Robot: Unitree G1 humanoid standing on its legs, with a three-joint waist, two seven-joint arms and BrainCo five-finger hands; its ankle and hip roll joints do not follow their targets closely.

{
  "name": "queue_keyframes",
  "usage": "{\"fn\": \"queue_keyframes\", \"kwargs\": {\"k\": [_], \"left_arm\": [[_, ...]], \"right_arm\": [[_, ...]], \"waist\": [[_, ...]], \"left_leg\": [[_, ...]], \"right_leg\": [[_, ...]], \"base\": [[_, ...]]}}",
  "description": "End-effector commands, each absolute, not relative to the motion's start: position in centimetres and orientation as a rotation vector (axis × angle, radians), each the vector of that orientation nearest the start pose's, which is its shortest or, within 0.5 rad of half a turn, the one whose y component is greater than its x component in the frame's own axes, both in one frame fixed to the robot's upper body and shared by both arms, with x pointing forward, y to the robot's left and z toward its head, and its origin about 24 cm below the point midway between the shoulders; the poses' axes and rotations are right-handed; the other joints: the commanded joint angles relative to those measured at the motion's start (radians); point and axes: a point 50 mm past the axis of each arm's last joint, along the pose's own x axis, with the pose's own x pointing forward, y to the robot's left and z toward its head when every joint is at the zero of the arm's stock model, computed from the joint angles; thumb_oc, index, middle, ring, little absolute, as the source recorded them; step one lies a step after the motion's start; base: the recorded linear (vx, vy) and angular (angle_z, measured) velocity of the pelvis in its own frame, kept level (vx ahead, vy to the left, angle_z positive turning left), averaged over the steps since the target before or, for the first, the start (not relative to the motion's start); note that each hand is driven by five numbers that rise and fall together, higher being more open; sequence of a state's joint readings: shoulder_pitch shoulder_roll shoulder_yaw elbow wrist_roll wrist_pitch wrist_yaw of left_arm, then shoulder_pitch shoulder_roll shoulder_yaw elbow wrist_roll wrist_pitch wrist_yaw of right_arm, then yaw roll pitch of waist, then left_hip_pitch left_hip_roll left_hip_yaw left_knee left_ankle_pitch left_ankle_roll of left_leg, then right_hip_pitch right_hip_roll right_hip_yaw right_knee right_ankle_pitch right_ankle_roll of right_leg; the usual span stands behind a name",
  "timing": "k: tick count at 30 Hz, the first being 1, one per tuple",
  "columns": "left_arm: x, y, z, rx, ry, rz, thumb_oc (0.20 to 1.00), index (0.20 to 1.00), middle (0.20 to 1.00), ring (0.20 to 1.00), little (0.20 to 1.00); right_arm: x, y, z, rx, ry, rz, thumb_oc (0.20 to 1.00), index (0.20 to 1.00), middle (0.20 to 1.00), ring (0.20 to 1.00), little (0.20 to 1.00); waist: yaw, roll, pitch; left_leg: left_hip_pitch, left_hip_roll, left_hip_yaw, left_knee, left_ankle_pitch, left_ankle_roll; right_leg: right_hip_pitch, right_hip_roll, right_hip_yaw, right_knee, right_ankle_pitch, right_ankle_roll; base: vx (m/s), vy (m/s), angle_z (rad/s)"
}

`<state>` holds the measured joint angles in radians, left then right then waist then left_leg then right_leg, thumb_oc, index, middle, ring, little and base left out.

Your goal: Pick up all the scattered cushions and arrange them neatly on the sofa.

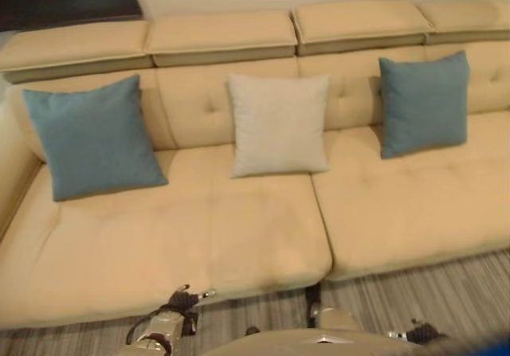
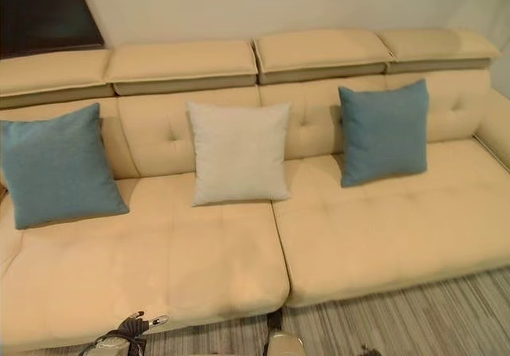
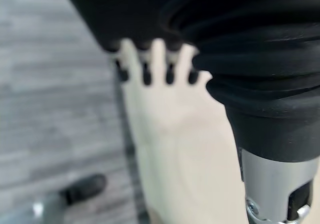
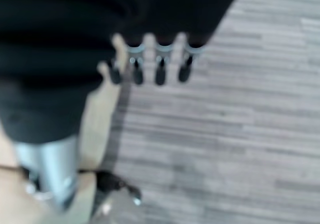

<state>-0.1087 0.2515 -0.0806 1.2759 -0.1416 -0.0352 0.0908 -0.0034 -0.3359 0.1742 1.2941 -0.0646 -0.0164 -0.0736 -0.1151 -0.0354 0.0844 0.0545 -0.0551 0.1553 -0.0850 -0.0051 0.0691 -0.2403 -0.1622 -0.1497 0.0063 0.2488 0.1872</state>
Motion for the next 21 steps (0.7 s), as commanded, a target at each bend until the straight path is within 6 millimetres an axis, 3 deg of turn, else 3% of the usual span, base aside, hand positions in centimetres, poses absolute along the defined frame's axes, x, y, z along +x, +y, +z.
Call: {"fn": "queue_keyframes", "kwargs": {"k": [1,4,6,10,12,21], "left_arm": [[13.0,25.8,-14.5,0.257,1.099,0.268,1.0,1.0,1.0,1.0,1.0],[12.4,26.0,-14.7,0.276,1.135,0.268,1.0,1.0,1.0,1.0,1.0],[12.3,26.1,-14.7,0.277,1.145,0.279,1.0,1.0,1.0,1.0,1.0],[12.4,25.9,-14.7,0.278,1.154,0.289,1.0,1.0,1.0,1.0,1.0],[11.5,27.0,-14.7,0.273,1.178,0.303,1.0,1.0,1.0,1.0,1.0],[11.9,27.3,-14.5,0.277,1.174,0.301,1.0,1.0,1.0,1.0,1.0]], "right_arm": [[8.8,-27.4,-15.1,-0.561,1.261,-0.056,1.0,1.0,1.0,1.0,1.0],[7.5,-27.3,-15.5,-0.552,1.312,-0.053,1.0,1.0,1.0,1.0,1.0],[7.5,-27.1,-15.6,-0.569,1.321,-0.04,1.0,1.0,1.0,1.0,1.0],[7.9,-26.9,-15.6,-0.579,1.309,-0.031,1.0,1.0,1.0,1.0,1.0],[8.0,-27.4,-15.4,-0.575,1.311,-0.046,1.0,1.0,1.0,1.0,1.0],[7.5,-27.5,-15.5,-0.584,1.326,-0.038,1.0,1.0,1.0,1.0,1.0]], "waist": [[0.033,0.001,0.014],[0.053,0.002,-0.015],[0.075,-0.011,-0.035],[0.063,-0.021,-0.073],[0.054,-0.025,-0.085],[0.042,-0.022,-0.103]], "left_leg": [[-0.024,0.045,-0.048,0.085,-0.058,-0.077],[-0.031,0.05,-0.049,0.064,-0.041,-0.082],[-0.031,0.052,-0.023,0.045,-0.026,-0.1],[-0.02,0.075,-0.004,0.001,0.006,-0.122],[-0.022,0.086,-0.004,-0.002,0.016,-0.134],[-0.01,0.097,-0.006,-0.002,0.015,-0.145]], "right_leg": [[0.069,0.016,-0.002,0.159,-0.169,-0.026],[0.139,0.009,-0.008,0.181,-0.211,-0.024],[0.202,-0.005,-0.062,0.093,-0.205,-0.012],[0.221,0.027,-0.049,0.011,-0.216,-0.009],[0.238,0.038,-0.053,-0.025,-0.212,-0.014],[0.277,0.055,-0.062,-0.086,-0.202,-0.023]], "base": [[-0.12,0.031,0.01],[-0.09,-0.02,-0.15],[-0.04,-0.061,-0.05],[0.01,-0.113,-0.33],[-0.03,-0.11,-0.02],[0.0,-0.03,-0.01]]}}
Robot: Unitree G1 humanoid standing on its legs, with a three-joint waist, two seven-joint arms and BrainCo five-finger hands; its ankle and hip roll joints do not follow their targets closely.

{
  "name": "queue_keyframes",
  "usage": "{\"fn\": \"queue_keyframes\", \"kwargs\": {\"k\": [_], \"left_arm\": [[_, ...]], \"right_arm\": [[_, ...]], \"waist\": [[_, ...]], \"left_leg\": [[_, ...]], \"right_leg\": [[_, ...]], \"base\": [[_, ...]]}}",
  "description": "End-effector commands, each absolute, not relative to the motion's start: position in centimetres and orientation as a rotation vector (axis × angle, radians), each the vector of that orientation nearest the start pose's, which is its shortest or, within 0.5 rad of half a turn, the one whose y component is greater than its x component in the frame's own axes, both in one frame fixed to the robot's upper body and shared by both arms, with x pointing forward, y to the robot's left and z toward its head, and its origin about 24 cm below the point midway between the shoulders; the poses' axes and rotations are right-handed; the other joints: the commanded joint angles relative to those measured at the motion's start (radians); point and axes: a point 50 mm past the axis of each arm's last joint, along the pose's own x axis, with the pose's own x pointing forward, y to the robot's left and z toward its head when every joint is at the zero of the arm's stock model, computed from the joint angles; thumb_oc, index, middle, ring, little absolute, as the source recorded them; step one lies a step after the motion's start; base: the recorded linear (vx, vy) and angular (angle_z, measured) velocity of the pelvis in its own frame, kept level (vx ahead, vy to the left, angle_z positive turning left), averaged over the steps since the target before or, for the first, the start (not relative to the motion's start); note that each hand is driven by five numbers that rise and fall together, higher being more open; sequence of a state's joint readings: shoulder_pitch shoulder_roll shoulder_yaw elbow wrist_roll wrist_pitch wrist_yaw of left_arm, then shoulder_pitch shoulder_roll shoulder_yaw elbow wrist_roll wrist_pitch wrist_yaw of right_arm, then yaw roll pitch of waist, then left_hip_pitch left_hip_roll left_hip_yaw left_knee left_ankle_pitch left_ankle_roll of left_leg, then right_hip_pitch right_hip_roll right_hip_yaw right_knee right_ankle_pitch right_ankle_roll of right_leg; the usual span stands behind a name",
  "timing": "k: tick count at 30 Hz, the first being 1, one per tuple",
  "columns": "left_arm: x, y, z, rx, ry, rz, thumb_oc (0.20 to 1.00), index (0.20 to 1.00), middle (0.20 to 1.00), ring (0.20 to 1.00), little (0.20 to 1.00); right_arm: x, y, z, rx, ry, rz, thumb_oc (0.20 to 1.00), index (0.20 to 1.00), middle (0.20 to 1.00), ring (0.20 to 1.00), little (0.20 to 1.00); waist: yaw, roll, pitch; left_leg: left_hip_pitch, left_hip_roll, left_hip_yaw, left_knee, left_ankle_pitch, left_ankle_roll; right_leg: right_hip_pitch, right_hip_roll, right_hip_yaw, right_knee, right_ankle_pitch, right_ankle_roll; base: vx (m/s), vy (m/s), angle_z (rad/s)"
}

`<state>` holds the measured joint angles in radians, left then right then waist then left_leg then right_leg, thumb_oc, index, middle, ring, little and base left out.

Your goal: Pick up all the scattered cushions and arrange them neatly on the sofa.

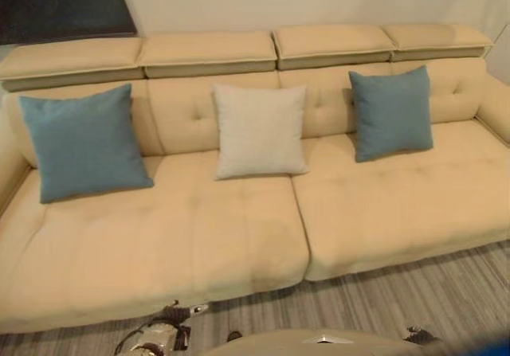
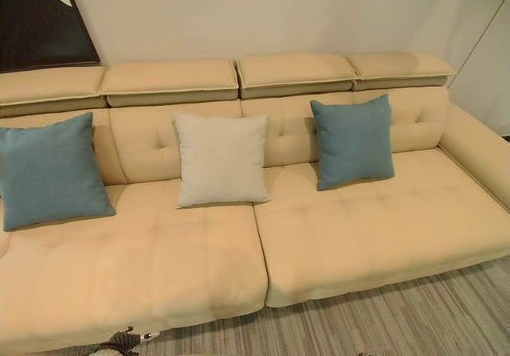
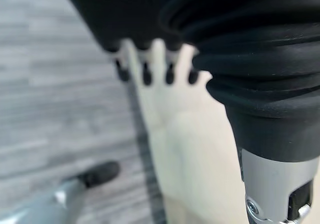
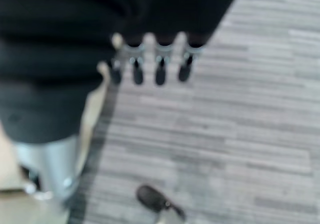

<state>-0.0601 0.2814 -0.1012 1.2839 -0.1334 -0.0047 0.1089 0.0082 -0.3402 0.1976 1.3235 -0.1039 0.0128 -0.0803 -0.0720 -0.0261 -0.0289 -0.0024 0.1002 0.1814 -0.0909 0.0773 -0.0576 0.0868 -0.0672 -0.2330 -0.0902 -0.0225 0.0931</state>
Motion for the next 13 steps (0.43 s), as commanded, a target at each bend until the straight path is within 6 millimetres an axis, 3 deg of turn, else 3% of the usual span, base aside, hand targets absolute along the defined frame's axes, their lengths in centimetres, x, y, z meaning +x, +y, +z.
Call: {"fn": "queue_keyframes", "kwargs": {"k": [1,13], "left_arm": [[11.6,27.2,-14.6,0.276,1.168,0.298,1.0,1.0,1.0,1.0,1.0],[10.7,26.1,-15.2,0.269,1.185,0.26,1.0,1.0,1.0,1.0,1.0]], "right_arm": [[7.4,-27.5,-15.5,-0.586,1.326,-0.037,1.0,1.0,1.0,1.0,1.0],[7.8,-26.5,-15.7,-0.578,1.294,-0.001,1.0,1.0,1.0,1.0,1.0]], "waist": [[0.0,-0.031,0.008],[0.012,-0.025,0.015]], "left_leg": [[0.047,-0.058,-0.031,0.004,-0.067,-0.018],[0.066,-0.057,-0.034,0.004,-0.073,-0.024]], "right_leg": [[-0.049,-0.039,0.02,0.008,0.07,0.07],[-0.023,-0.038,0.01,0.003,0.065,0.066]], "base": [[0.01,-0.022,0.03],[0.0,-0.002,0.01]]}}
